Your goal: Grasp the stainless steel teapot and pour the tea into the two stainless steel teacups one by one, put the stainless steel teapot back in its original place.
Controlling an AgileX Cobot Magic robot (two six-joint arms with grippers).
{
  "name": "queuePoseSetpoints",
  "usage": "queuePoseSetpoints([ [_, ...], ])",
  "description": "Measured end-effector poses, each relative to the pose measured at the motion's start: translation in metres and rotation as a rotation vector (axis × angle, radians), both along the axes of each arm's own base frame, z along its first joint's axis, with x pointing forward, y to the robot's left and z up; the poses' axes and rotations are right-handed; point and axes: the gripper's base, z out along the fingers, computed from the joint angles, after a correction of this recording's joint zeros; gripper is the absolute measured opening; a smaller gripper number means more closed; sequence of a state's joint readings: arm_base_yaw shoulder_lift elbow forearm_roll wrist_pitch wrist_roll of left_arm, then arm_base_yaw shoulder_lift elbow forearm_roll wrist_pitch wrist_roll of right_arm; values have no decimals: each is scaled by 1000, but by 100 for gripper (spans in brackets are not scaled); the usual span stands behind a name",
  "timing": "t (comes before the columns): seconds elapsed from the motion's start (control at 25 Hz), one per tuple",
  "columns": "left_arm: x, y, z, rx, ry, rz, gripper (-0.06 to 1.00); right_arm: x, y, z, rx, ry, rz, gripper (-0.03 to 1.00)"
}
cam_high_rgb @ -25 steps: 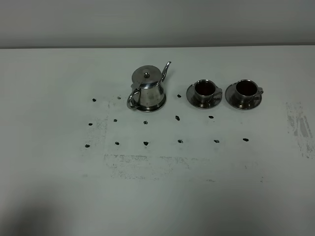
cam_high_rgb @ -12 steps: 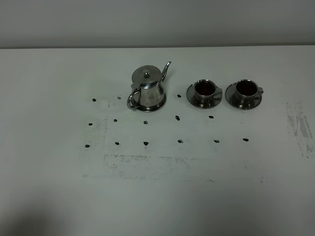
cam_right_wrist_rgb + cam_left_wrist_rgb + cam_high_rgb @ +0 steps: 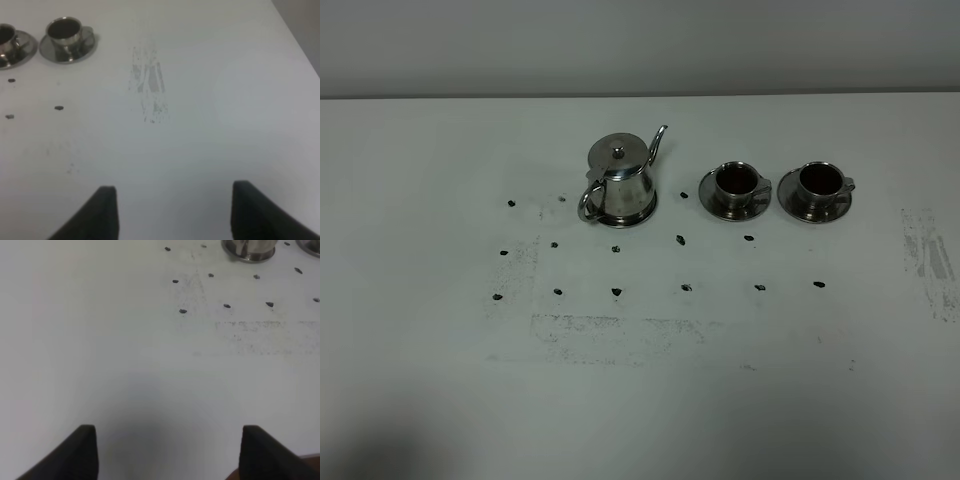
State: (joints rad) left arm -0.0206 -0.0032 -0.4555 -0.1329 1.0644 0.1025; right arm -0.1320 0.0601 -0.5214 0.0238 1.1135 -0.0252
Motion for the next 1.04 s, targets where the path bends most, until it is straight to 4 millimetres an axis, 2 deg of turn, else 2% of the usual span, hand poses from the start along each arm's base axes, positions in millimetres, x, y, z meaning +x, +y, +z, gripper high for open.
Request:
queuePoseSetpoints([
  [0.68, 0, 0, 0, 0, 0, 0, 58, 0, 0, 0, 0, 0, 0, 49],
  [1.04, 0, 0, 0, 0, 0, 0, 58, 0, 0, 0, 0, 0, 94, 49],
])
